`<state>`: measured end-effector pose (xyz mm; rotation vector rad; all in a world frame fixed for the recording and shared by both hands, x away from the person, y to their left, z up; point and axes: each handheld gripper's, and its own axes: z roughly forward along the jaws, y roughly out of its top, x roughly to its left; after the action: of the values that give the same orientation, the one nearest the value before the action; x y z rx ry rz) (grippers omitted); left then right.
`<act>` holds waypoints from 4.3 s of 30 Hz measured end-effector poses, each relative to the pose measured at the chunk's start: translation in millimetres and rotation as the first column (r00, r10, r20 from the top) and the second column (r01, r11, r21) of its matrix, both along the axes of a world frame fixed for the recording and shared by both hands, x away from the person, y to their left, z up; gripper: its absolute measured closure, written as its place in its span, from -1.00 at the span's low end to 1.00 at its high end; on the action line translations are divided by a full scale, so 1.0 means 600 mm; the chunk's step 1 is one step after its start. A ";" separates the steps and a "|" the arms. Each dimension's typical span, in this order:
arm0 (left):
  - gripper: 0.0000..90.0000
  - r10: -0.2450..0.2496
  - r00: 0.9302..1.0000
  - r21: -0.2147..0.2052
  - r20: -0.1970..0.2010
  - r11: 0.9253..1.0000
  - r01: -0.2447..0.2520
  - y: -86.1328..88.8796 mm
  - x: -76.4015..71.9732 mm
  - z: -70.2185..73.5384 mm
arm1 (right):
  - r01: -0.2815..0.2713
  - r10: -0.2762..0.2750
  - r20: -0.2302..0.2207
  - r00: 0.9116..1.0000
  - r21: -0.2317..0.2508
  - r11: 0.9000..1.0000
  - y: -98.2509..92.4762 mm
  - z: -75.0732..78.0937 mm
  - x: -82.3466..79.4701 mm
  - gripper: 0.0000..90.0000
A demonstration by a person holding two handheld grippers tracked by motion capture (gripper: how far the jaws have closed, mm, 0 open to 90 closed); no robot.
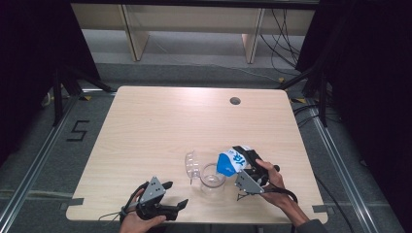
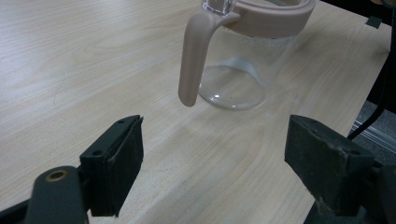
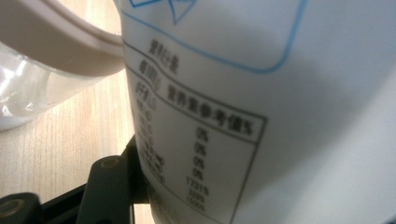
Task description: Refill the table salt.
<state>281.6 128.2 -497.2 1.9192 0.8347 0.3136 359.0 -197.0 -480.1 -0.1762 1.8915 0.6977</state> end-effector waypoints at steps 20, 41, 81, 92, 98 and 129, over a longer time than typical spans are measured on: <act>-0.57 -0.003 1.000 0.005 0.000 1.000 0.003 0.000 0.000 0.000 | 0.024 -0.023 0.020 1.000 -0.027 0.999 0.004 -0.007 -0.004 -0.04; -0.57 0.006 1.000 0.000 -0.003 1.000 -0.006 -0.001 0.000 -0.001 | 0.031 -0.026 0.074 0.997 -0.074 0.997 0.007 -0.005 -0.005 -0.03; -0.58 -0.004 1.000 0.002 0.003 1.000 0.004 -0.001 0.000 -0.001 | 0.068 -0.033 0.186 0.982 -0.189 0.980 0.011 -0.003 -0.007 -0.02; -0.58 0.001 1.000 0.002 0.001 1.000 -0.001 -0.001 0.000 -0.001 | 0.061 -0.009 0.218 0.976 -0.231 0.971 0.013 0.000 -0.007 0.00; -0.58 0.002 1.000 0.001 0.001 1.000 -0.002 -0.001 0.000 -0.001 | 0.066 -0.009 0.232 0.973 -0.242 0.968 0.011 0.003 -0.005 -0.01; -0.58 0.009 1.000 -0.003 -0.002 1.000 -0.009 0.000 -0.001 -0.001 | 0.067 0.018 0.279 0.960 -0.293 0.954 0.016 0.000 -0.007 0.02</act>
<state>281.2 128.0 -497.6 1.9140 0.8446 0.3154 354.8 -187.5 -480.3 -0.4220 1.7129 0.3421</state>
